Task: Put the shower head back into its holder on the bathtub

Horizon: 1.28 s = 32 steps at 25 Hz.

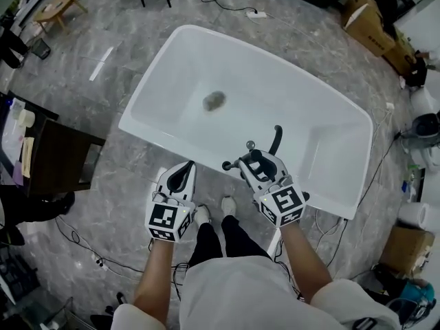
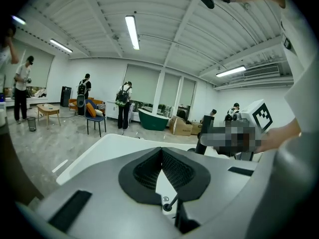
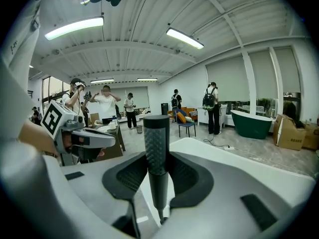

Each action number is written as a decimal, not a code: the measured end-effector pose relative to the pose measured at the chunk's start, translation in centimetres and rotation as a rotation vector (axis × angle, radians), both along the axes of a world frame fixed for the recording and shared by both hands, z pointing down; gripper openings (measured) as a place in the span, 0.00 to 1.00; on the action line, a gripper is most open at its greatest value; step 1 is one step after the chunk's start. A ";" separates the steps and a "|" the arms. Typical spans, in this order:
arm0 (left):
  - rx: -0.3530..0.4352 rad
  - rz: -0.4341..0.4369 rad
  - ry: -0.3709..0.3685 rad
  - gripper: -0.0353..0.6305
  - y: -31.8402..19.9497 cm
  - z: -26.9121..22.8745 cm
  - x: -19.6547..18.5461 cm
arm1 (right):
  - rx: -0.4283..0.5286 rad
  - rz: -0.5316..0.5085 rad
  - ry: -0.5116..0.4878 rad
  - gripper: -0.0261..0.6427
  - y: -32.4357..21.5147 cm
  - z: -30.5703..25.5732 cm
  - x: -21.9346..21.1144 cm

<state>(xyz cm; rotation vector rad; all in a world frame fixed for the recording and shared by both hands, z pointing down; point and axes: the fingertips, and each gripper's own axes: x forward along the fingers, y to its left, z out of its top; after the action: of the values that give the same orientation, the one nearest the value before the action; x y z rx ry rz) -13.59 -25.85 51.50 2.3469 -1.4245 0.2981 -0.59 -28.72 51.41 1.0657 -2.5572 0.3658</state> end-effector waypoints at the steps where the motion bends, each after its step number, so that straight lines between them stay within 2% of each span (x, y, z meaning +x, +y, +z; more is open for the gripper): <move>1: -0.003 0.000 0.000 0.07 0.0 0.3 0.2 | -0.006 -0.002 0.005 0.25 0.0 0.5 0.1; 11: -0.050 -0.007 0.006 0.07 0.6 3.1 0.8 | -0.068 -0.019 0.047 0.25 0.5 5.1 0.1; 32: -0.110 0.000 0.025 0.07 0.0 8.5 3.1 | -0.154 0.026 0.080 0.25 1.1 13.4 0.2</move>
<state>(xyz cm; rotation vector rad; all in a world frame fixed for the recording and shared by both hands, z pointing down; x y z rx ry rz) -10.54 -25.87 59.99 2.2549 -1.3606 0.3371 -0.40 -27.66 64.85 1.0359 -2.4039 0.5070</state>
